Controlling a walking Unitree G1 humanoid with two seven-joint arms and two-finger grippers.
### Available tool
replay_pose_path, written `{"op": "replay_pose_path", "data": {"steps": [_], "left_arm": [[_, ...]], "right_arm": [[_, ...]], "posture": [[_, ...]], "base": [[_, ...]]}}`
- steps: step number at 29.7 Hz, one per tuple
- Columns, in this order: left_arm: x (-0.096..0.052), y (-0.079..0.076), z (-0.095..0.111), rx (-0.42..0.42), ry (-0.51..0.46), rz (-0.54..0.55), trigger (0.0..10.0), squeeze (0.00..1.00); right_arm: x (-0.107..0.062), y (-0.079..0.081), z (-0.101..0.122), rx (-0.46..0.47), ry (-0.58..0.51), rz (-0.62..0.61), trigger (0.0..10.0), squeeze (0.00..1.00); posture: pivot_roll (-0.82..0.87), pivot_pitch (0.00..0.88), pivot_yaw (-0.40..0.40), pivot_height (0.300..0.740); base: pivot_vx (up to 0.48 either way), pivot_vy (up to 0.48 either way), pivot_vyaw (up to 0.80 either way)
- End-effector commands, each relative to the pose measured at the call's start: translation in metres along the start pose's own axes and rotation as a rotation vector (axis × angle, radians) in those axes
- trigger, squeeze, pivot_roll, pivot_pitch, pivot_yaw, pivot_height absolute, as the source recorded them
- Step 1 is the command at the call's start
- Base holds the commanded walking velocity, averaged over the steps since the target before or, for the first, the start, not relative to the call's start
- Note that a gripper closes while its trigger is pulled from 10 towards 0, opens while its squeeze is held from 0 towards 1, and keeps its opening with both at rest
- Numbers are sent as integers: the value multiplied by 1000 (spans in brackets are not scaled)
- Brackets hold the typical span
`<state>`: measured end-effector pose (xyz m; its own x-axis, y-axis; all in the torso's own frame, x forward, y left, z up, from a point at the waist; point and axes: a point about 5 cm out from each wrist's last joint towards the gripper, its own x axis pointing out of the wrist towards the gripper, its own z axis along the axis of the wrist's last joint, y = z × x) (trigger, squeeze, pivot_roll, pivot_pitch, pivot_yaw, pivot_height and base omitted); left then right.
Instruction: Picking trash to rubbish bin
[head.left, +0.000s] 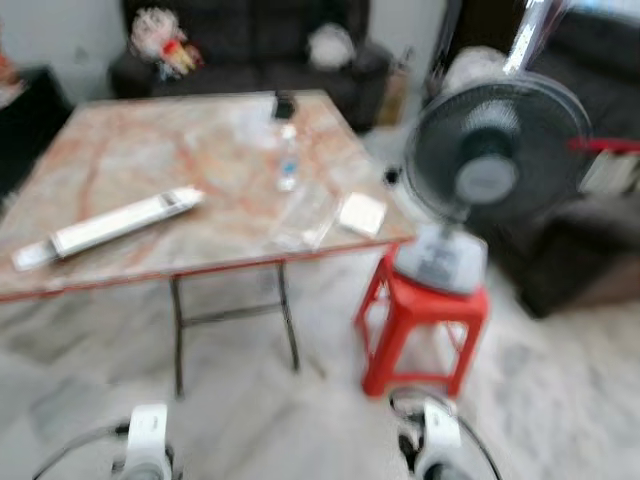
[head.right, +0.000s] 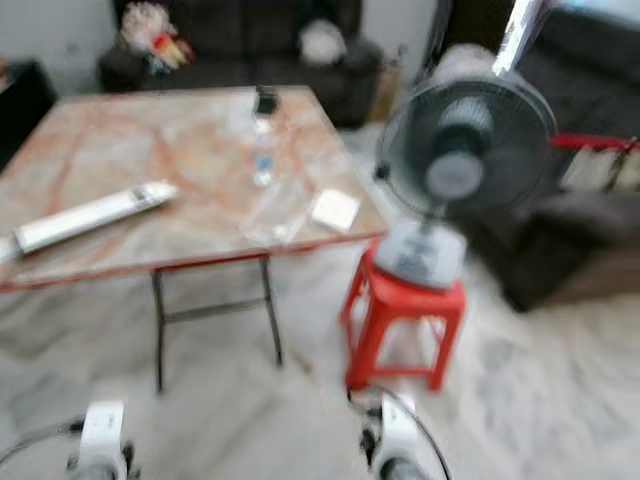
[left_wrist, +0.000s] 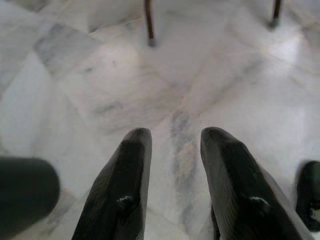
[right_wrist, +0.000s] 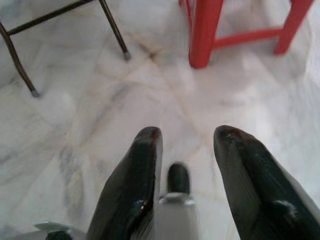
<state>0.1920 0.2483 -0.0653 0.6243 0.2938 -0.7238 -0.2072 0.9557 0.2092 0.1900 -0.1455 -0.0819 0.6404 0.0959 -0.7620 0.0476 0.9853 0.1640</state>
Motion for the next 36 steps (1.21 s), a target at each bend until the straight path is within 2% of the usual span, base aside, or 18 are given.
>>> {"op": "replay_pose_path", "data": {"steps": [1,15,22,23,24,28,30,33,34,35,36], "left_arm": [[0,-1,1,10,-2,-4,10000,0],[0,-4,2,18,-1,-17,10000,0],[2,-8,19,26,-83,-38,10000,0],[2,-10,22,47,-101,-49,10000,0],[2,-16,31,104,-154,-72,10000,0],[1,-29,55,181,-281,-119,10000,0],[1,-31,57,189,-290,-125,10000,0],[-3,-50,93,276,-448,-200,10000,0],[-5,-58,106,291,-487,-229,10000,0],[-5,-58,106,291,-487,-229,10000,0],[-7,-65,120,282,-533,-252,10000,0]], "right_arm": [[0,-1,1,-1,-1,-3,10000,0],[2,2,7,1,-21,15,10000,0],[4,6,21,-4,-73,26,10000,0],[5,7,25,-7,-89,32,10000,0],[6,11,35,-22,-128,52,10000,0],[8,16,54,-45,-198,85,10000,0],[8,16,55,-46,-202,86,10000,0],[9,20,78,-62,-280,96,10000,0],[9,23,87,-75,-313,111,10000,0],[9,23,87,-75,-313,111,10000,0],[8,27,96,-84,-347,121,10000,0]], "posture": [[50,0,-3,740],[53,0,-4,740],[54,0,-7,740],[54,0,-7,740],[46,0,-6,740],[52,0,-11,740],[52,0,-11,740],[64,0,-19,740],[64,0,-19,740],[64,0,-19,740],[62,0,-24,740]], "base": [[0,0,-769],[0,0,-55],[0,0,0],[0,0,0],[0,0,0],[0,0,0],[0,0,0],[0,0,0],[0,0,0],[0,0,0],[0,0,0]]}}
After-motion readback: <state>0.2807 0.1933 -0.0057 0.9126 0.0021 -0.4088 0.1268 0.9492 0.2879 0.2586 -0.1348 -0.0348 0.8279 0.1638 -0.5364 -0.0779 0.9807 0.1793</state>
